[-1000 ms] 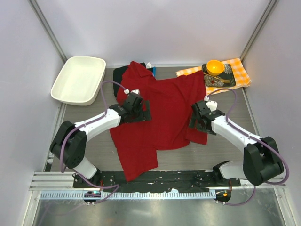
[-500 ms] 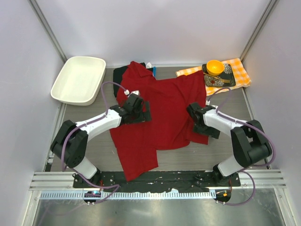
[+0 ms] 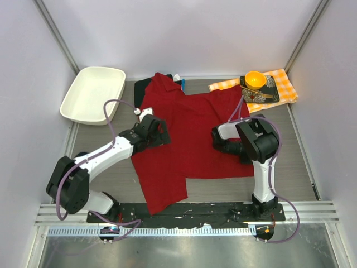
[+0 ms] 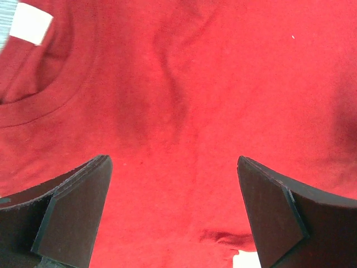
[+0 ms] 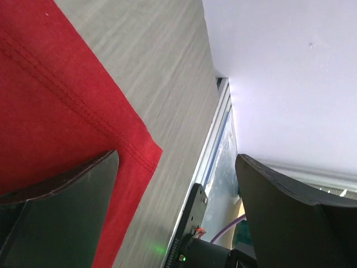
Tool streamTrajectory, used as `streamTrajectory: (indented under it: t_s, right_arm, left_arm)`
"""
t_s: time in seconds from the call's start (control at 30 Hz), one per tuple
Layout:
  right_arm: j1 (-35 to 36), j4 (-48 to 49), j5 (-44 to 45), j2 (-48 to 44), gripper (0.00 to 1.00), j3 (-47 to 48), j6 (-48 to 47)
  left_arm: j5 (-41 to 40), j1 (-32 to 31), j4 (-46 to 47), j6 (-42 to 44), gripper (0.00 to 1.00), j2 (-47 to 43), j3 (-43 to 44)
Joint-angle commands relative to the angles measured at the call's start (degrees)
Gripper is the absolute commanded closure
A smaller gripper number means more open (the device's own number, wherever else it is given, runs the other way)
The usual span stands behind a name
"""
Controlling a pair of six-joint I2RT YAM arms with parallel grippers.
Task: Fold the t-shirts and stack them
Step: Flatten the tshirt out
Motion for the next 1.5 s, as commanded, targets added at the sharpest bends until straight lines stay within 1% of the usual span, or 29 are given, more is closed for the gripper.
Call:
streamTrajectory:
  t_s: [0.0,0.03,0.13,0.27,0.3,0.37,0.43,0.5,0.53,0.57,0.6,0.63,0.67,0.7,0.77,0.8,0.83,0.87,0.9,1.03,1.07,1.1,1.17,1.2,1.27,1.33,1.4,1.47]
  right_arm:
    - [0.2,-3.6,-5.2,-4.1,0.07,-3.8,13.6]
    - [0.2,-3.8,-5.6,-5.2,0.07,-4.5,13.7]
    - [0.2,-3.7,-6.3,-9.2,0.07,-5.5,13.9]
    - [0.4,-5.2,-5.4,-15.7,0.07,-4.3,14.7]
    - [0.5,-5.2,-5.0,-19.4,0.07,-3.8,14.1]
    - [0.6,-5.1,-3.8,-23.3,0.07,-1.8,12.5]
    - [1.0,-4.4,-3.1,-29.1,0.07,0.4,10.9]
    - [1.2,2.1,-3.9,-32.9,0.07,0.6,1.5]
    - [1.7,5.6,-4.9,-38.2,0.07,-0.4,-2.4]
    - [1.9,15.0,-9.4,-40.8,0.07,-1.6,-12.7]
    - [2.2,19.8,-12.0,-44.5,0.04,-3.0,-16.9]
    - [2.2,24.1,-14.5,-50.8,0.02,-6.2,-20.0]
    - [2.1,32.9,-17.2,-54.5,0.0,-8.2,-26.3]
    - [2.1,36.1,-22.7,-57.0,0.0,-9.8,-27.9]
    - [2.1,42.2,-26.9,-60.3,0.0,-12.1,-31.2]
    - [2.1,42.2,-28.5,-59.8,0.0,-11.9,-32.8]
    - [2.1,41.5,-29.0,-58.5,0.0,-10.5,-33.6]
    - [2.1,41.2,-30.0,-56.7,0.01,-10.1,-34.7]
    - [2.1,40.9,-30.6,-55.8,0.01,-9.7,-35.7]
    - [2.2,42.6,-31.9,-55.7,0.02,-10.3,-36.4]
    - [2.2,43.6,-32.1,-56.0,0.02,-10.8,-36.5]
    - [2.1,44.1,-32.5,-55.9,0.02,-11.1,-36.4]
    - [2.2,45.8,-34.7,-54.5,0.02,-11.7,-36.1]
    - [2.2,46.2,-35.3,-52.9,0.02,-11.9,-36.0]
    - [2.1,47.9,-37.9,-51.9,0.02,-12.5,-35.9]
    - [2.2,48.4,-38.5,-51.2,0.02,-13.3,-35.4]
    - [2.2,48.5,-38.4,-51.5,0.03,-14.0,-35.2]
    - [2.2,48.5,-38.1,-52.1,0.03,-14.1,-34.8]
  left_arm:
    - [-7.2,0.6,-3.8,-2.4,0.0,-6.6,-1.5]
    - [-9.5,0.6,-4.7,-3.2,0.0,-7.8,-1.9]
    - [-11.5,0.7,-6.5,-4.4,0.0,-12.0,-3.0]
    - [-12.2,0.7,-9.8,-4.6,0.0,-15.9,-2.4]
    - [-12.1,0.7,-10.5,-4.5,0.0,-16.9,-1.8]
    - [-11.5,0.7,-12.3,-4.7,0.0,-17.8,-1.5]
    - [-10.3,0.7,-13.6,-5.2,0.0,-18.5,-1.6]
    - [-7.2,0.7,-15.1,-5.9,0.0,-18.6,-2.4]
    - [-5.8,0.7,-15.6,-6.2,0.0,-18.8,-2.9]
    - [-4.5,0.7,-16.0,-6.5,0.0,-19.0,-3.5]
    - [-1.8,0.7,-16.1,-7.5,0.0,-19.4,-5.0]
    - [-0.7,0.4,-16.1,-8.0,0.0,-19.7,-5.8]
    - [0.7,0.0,-16.1,-8.4,0.0,-20.3,-6.6]
    - [2.7,-0.2,-16.1,-8.8,0.0,-20.5,-8.1]
    - [6.4,-1.2,-16.1,-9.0,0.05,-20.3,-9.4]
    - [8.1,-1.6,-16.0,-8.7,0.1,-19.9,-10.2]
    - [10.8,-3.2,-16.6,-8.6,0.12,-19.6,-10.4]
    - [10.9,-4.4,-17.3,-9.2,0.14,-19.6,-10.7]
    - [10.4,-7.6,-18.0,-10.3,0.17,-20.0,-11.1]
    - [5.8,-15.5,-21.5,-16.0,0.19,-23.9,-12.9]
    - [5.1,-16.9,-21.7,-19.1,0.19,-24.7,-13.6]
    - [4.5,-19.6,-21.8,-20.5,0.2,-26.1,-15.3]
    - [2.4,-21.8,-21.8,-23.9,0.21,-26.7,-17.5]
    - [1.6,-24.0,-21.7,-25.1,0.21,-26.8,-18.3]
    - [1.6,-25.7,-20.1,-26.1,0.22,-26.6,-20.4]
    - [1.5,-28.2,-20.0,-27.2,0.23,-26.1,-21.1]
    - [1.0,-31.7,-21.2,-30.2,0.25,-25.9,-21.9]
    - [0.1,-34.2,-24.7,-32.8,0.26,-26.0,-22.3]
